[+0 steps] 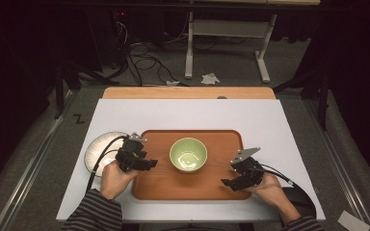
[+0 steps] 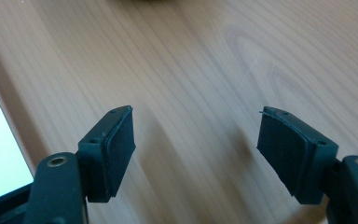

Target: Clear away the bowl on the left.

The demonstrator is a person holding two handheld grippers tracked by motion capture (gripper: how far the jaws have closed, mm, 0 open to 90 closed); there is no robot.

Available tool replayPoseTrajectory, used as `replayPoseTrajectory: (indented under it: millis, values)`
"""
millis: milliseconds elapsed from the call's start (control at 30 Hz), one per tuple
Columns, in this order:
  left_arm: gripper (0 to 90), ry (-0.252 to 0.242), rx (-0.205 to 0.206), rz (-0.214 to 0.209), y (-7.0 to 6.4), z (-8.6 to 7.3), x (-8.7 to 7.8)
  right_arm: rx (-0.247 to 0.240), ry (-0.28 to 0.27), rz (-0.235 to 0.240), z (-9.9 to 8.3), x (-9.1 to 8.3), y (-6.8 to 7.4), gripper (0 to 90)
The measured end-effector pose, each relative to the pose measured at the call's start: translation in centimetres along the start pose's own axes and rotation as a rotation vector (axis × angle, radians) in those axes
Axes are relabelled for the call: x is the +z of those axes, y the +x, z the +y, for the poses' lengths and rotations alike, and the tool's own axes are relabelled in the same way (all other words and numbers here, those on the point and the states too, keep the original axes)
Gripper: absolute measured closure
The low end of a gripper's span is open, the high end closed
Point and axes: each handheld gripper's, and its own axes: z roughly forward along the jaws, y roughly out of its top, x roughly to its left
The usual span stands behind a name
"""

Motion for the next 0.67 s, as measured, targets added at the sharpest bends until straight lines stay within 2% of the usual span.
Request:
replayPoseTrajectory:
  millis: [133, 367, 400, 667]
  values:
    - [41.8, 0.024, 0.007, -0.007, -0.1, 0.0, 0.3, -0.002, 0.002, -0.001, 0.0, 0.0, 0.0, 28.7]
    - [41.5, 0.037, 0.002, -0.009, -0.2, 0.0, 0.7, 0.0, 0.0, -0.001, 0.0, 0.0, 0.0, 28.7]
    - [41.5, 0.051, 0.006, -0.01, -0.2, 0.0, 0.8, 0.001, 0.0, -0.001, 0.0, 0.0, 0.0, 28.7]
    - [41.2, 0.065, 0.004, -0.013, -0.2, 0.0, 1.1, -0.001, 0.0, 0.0, 0.0, 0.0, 0.0, 28.7]
